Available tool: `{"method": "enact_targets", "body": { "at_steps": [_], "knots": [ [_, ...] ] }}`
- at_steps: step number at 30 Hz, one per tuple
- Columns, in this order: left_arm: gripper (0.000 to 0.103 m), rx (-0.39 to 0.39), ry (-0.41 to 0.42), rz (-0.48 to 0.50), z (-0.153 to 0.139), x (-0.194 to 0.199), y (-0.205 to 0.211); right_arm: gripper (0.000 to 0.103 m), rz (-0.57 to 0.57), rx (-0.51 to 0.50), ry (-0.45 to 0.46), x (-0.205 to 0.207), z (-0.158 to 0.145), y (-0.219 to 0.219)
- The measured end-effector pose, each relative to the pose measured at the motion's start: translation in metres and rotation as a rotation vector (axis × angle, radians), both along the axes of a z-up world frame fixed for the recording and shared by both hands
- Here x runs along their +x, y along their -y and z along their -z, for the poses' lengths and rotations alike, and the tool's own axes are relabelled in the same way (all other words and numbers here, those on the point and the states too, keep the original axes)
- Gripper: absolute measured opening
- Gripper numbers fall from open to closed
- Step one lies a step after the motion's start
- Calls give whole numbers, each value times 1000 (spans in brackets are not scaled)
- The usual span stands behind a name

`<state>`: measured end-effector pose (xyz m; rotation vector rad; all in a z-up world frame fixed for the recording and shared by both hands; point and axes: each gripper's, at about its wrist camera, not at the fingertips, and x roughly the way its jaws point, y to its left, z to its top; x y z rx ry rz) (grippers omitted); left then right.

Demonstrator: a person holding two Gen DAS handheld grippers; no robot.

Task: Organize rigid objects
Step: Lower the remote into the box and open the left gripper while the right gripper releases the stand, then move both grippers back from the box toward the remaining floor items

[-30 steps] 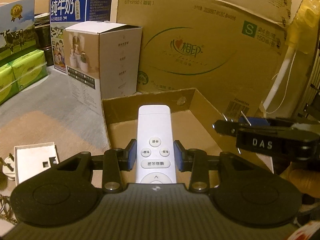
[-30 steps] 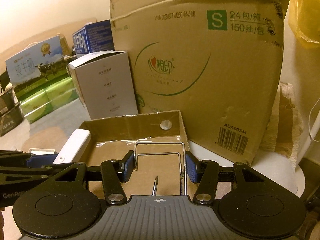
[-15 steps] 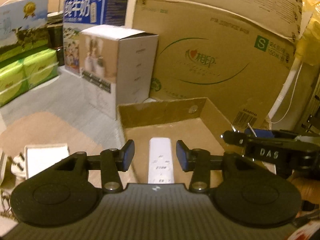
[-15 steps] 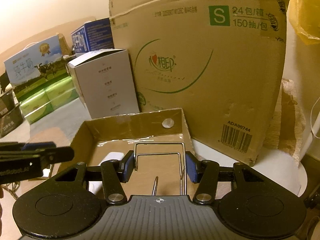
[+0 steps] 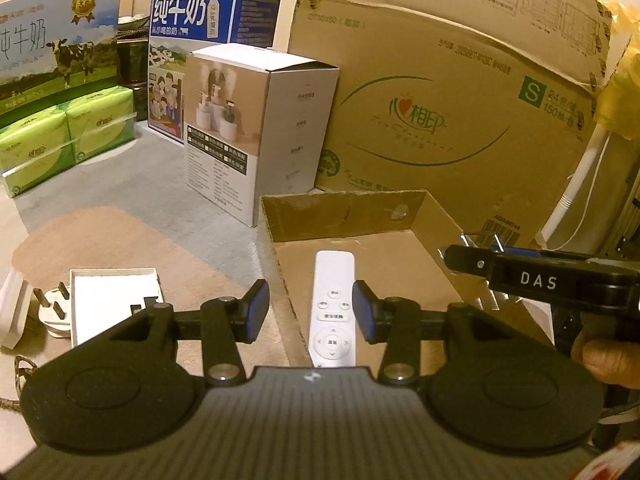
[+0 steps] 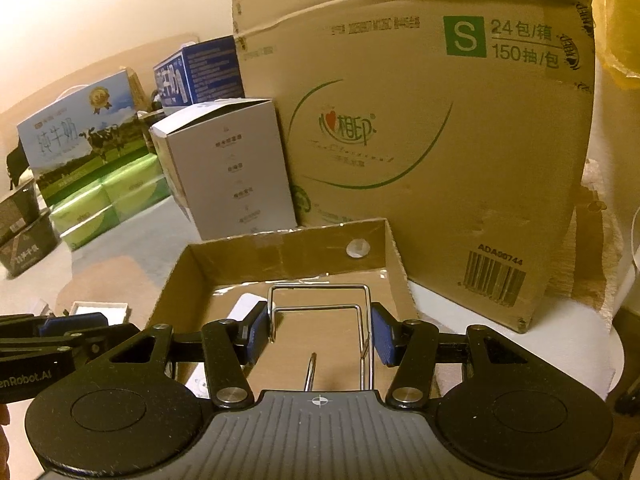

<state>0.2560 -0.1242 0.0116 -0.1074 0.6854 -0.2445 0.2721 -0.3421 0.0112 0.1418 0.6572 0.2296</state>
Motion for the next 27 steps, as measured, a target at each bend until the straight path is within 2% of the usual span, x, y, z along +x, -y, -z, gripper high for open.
{"method": "enact_targets", "body": {
  "at_steps": [2,3,4,8,10,15,27],
  "knots": [
    [44,4,0,-7,-1,-2,-1,61,-19,23,9,-1,-1,-1],
    [54,8,-1,-11,-1,-3,-2,77,-18,15,25,-3,-3,-2],
    [63,14,1,-13,-2,-5,-3,84,-16,8,43,-6,-5,-3],
    [68,26,10,-20,-8,-15,-7,84,-1,2,44,-13,-12,-1],
    [75,28,21,-28,-12,-21,-11,84,14,-5,40,-19,-15,1],
    [79,41,32,-49,-22,-42,-22,84,38,-11,34,-42,-25,1],
    [83,50,47,-82,-41,-106,-51,84,41,1,21,-114,-46,-22]
  ]
}}
